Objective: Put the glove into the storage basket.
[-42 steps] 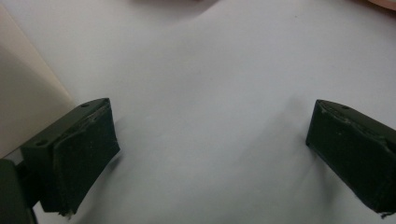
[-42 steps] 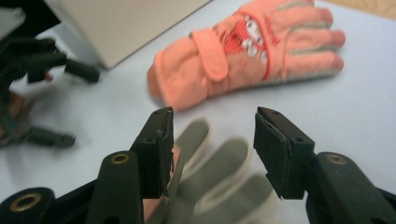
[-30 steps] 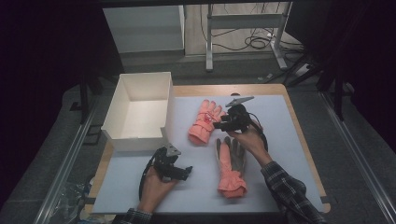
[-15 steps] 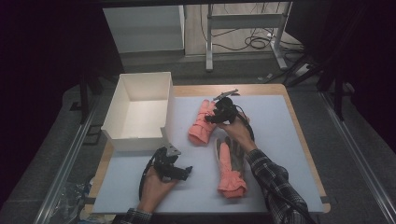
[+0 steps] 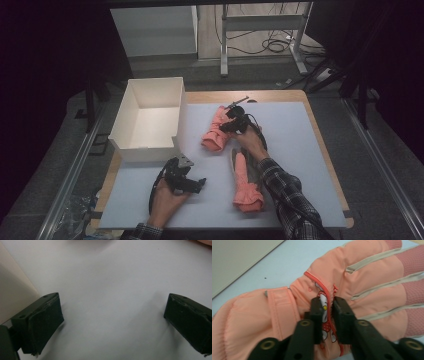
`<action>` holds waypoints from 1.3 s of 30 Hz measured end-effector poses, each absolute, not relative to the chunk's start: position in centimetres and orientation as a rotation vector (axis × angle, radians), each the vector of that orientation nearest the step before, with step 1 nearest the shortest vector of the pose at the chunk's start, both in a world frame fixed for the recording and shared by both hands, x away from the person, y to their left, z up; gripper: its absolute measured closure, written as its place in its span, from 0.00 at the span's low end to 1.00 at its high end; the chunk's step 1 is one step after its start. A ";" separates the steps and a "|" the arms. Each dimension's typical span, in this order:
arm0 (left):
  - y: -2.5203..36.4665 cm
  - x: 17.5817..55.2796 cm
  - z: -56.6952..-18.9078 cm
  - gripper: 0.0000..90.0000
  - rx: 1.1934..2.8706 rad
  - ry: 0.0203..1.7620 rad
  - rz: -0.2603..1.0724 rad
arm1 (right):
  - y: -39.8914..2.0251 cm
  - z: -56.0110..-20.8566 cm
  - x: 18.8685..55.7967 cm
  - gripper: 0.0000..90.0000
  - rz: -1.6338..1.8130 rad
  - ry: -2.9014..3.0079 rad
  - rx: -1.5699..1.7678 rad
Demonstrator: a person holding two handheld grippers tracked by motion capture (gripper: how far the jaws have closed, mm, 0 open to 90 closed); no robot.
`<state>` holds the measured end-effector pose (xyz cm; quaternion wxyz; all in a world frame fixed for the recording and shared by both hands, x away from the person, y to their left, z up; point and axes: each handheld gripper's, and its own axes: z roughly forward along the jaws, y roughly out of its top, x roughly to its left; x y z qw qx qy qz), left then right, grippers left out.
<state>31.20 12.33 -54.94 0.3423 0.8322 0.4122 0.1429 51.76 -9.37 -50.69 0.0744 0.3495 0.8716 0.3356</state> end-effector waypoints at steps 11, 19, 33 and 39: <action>12.3 31.2 -54.9 0.02 2.165 1.071 0.374 | -10.3 -49.0 51.0 0.96 1.066 2.603 1.036; 12.3 31.2 -55.0 0.02 2.165 1.071 0.374 | -10.9 -46.7 50.1 0.96 1.161 2.642 0.983; 12.3 31.2 -55.0 0.02 2.165 1.070 0.375 | -12.7 -41.7 45.7 0.96 1.290 2.708 0.801; 12.3 31.2 -55.0 0.02 2.164 1.071 0.378 | -14.4 -40.6 43.5 0.96 1.296 2.726 0.755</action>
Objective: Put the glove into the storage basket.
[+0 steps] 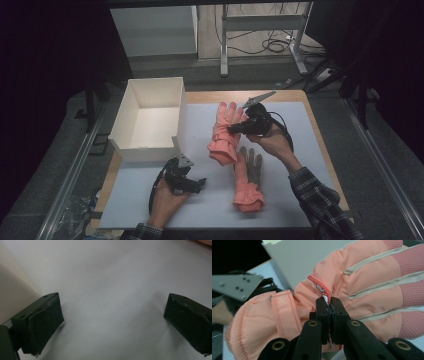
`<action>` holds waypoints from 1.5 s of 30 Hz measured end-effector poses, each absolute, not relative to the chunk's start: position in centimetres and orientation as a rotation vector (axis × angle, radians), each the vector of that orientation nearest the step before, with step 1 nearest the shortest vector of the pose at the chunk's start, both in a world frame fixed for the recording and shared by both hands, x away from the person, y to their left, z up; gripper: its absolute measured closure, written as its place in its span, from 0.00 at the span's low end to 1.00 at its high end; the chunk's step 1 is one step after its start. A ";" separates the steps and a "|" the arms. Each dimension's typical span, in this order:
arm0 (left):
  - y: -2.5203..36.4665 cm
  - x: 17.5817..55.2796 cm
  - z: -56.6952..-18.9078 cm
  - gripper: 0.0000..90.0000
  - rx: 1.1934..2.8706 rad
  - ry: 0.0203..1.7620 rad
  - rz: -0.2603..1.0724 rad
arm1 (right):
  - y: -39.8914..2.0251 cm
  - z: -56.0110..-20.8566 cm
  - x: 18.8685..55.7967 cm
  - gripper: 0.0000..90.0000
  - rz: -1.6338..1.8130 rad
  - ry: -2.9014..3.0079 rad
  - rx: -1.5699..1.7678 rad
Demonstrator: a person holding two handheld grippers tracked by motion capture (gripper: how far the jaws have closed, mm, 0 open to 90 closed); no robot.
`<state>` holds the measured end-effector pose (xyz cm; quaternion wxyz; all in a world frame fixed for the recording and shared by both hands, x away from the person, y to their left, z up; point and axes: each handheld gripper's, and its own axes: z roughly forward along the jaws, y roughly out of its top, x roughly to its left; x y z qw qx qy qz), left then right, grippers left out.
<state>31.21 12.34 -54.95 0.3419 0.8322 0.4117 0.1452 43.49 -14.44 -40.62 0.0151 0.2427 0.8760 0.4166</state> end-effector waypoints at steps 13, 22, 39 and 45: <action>12.3 31.2 -54.9 0.02 2.163 1.071 0.376 | -19.0 -40.9 38.3 0.96 1.272 2.771 0.705; 12.3 31.2 -54.9 0.02 2.162 1.073 0.374 | -21.1 -42.4 35.0 0.96 1.259 2.832 0.673; 12.3 31.2 -55.0 0.02 2.162 1.071 0.376 | -19.8 -46.5 35.4 0.92 1.098 2.885 0.558; 12.3 31.2 -55.0 0.02 2.161 1.072 0.376 | -20.2 -47.1 35.4 0.76 1.153 2.854 0.586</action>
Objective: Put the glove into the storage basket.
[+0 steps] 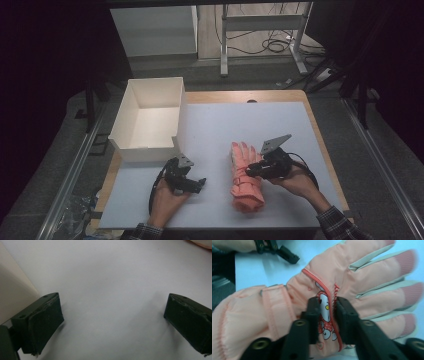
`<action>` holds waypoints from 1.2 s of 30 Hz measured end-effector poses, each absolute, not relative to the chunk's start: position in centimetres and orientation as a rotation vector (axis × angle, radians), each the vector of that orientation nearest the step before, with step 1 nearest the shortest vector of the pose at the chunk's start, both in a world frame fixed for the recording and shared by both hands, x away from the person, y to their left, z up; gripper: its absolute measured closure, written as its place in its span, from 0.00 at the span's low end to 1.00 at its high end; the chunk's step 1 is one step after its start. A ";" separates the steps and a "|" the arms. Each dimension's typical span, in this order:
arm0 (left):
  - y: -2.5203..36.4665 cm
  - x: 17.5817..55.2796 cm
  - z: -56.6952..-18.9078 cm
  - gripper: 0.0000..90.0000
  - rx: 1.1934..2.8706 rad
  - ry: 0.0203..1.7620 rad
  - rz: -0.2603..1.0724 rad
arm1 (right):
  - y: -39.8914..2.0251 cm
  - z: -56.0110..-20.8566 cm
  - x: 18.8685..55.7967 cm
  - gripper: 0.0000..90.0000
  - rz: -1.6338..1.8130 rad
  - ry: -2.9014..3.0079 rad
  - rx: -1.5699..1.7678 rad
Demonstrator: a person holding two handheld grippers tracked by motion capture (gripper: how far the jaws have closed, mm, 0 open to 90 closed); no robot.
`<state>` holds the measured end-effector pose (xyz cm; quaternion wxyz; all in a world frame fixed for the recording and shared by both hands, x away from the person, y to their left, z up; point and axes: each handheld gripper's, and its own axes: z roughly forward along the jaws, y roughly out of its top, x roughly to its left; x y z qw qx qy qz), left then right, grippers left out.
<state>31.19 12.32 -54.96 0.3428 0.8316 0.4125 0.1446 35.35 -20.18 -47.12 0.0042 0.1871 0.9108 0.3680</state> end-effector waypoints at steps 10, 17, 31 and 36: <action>12.3 31.2 -55.0 0.02 2.163 1.070 0.377 | -22.6 -45.5 34.7 0.66 1.295 2.666 0.683; 12.3 31.2 -54.9 0.02 2.165 1.070 0.376 | -24.9 -45.7 33.7 0.72 1.274 2.601 0.750; 12.3 31.2 -54.9 0.02 2.167 1.068 0.377 | -26.4 -50.4 29.6 0.98 1.240 2.649 0.822; 12.3 31.2 -54.9 0.02 2.165 1.071 0.374 | -26.1 -51.3 28.3 0.99 1.224 2.680 0.800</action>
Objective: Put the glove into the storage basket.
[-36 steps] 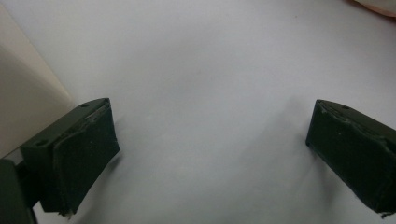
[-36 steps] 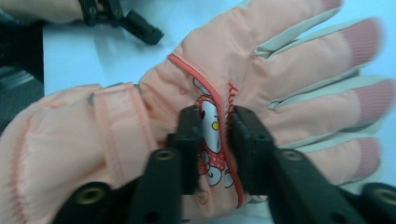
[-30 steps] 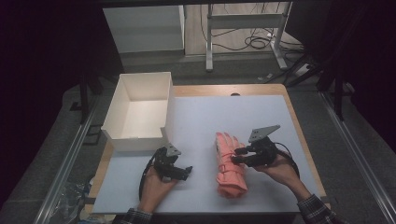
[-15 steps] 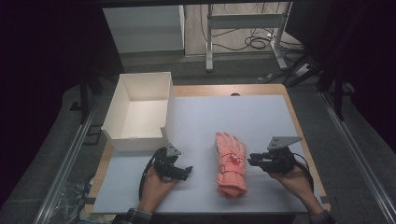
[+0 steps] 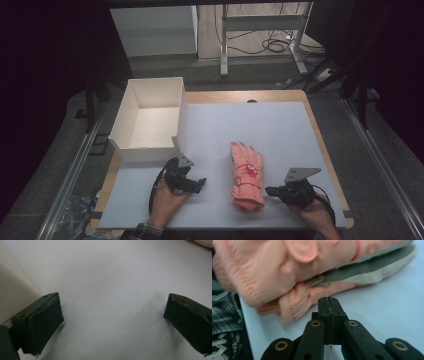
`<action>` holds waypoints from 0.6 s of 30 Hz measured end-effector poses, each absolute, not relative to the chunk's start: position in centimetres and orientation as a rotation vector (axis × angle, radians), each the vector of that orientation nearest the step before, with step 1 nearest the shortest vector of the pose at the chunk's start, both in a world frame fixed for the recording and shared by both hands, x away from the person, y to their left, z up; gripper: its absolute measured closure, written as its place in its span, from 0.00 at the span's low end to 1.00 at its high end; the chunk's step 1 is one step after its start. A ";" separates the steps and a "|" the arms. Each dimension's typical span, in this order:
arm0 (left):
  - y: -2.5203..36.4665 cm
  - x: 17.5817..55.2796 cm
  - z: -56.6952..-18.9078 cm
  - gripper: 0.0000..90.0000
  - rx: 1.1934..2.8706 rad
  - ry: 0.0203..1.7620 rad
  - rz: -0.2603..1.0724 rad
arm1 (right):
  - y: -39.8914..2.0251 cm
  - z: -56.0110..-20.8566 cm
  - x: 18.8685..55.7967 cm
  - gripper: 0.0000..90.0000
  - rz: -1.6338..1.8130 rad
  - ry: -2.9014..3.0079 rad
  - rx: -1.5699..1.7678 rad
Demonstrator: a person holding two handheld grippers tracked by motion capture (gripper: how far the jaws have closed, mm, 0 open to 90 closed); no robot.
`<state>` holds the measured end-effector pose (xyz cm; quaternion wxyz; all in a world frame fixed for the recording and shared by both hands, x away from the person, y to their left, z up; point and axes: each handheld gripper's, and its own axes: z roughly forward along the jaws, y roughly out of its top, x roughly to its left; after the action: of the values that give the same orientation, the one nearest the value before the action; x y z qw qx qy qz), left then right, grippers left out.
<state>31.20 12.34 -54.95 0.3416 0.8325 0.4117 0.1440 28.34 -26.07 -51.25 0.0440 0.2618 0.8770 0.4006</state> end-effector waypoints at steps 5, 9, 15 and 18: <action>12.4 31.2 -54.9 0.02 2.167 1.068 0.375 | -25.1 -52.0 27.3 0.99 1.207 2.719 0.761; 12.4 31.2 -54.9 0.02 2.166 1.069 0.375 | -24.4 -52.2 27.0 0.99 1.205 2.722 0.732; 12.4 31.2 -54.9 0.02 2.165 1.069 0.374 | -23.3 -52.4 27.0 0.99 1.205 2.740 0.713; 12.4 31.2 -54.9 0.02 2.165 1.069 0.373 | -22.6 -52.5 27.0 0.99 1.206 2.752 0.693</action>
<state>31.23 12.35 -54.95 0.3421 0.8326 0.4112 0.1436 27.01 -22.61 -52.47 0.0289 0.2247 0.8921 0.3910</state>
